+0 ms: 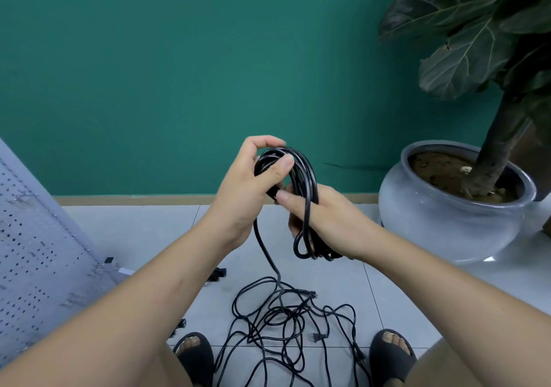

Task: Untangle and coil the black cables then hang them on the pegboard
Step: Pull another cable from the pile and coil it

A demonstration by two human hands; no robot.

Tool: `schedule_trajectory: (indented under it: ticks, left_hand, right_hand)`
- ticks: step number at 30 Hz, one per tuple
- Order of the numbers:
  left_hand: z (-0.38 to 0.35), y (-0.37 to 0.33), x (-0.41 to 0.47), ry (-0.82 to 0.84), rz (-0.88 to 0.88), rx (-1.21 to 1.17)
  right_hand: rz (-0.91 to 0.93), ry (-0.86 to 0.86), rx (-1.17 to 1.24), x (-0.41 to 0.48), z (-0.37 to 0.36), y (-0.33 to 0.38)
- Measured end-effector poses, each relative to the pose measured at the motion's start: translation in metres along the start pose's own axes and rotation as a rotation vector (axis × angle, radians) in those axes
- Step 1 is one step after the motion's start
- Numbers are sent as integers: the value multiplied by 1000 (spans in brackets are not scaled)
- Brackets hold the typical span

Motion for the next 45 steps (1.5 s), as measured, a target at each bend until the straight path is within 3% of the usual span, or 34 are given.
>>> schedule_trajectory:
  ticks: [11, 14, 19, 24, 28, 33, 37, 43, 45]
  left_hand:
    - [-8, -10, 10, -114, 34, -310]
    - [-7, -9, 13, -150, 36, -272]
    - [-18, -7, 8, -114, 96, -216]
    - [-21, -1, 9, -154, 135, -278]
    - [-10, -3, 9, -293, 58, -118]
    - [0, -7, 13, -335, 44, -9]
    - [2, -8, 16, -288, 59, 13]
    - [1, -8, 20, -144, 100, 38]
    - [-2, -2, 20, -78, 160, -65]
  right_hand:
    - [-7, -294, 286, -8, -8, 1]
    - [-7, -194, 187, -4, -10, 3]
    - [16, 119, 43, 5, -14, -2]
    - [-1, 157, -34, 6, -20, -5]
    - [6, 265, -133, 4, -35, -4]
    - [-42, 316, -16, 4, -44, -7]
    - [-62, 269, 196, 0, -47, -5]
    - [-36, 64, 87, 5, -27, -10]
    - [-35, 15, 102, 8, -20, -11]
Point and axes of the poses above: each hand's wrist, its own x-axis towards the middle knuckle, its own z-axis out of the back of the hand, y = z × x, the point moved 4 cm from there along x, towards the middle knuckle, and after that the axes turned 2 degrees about z, right-handed, at the moved point
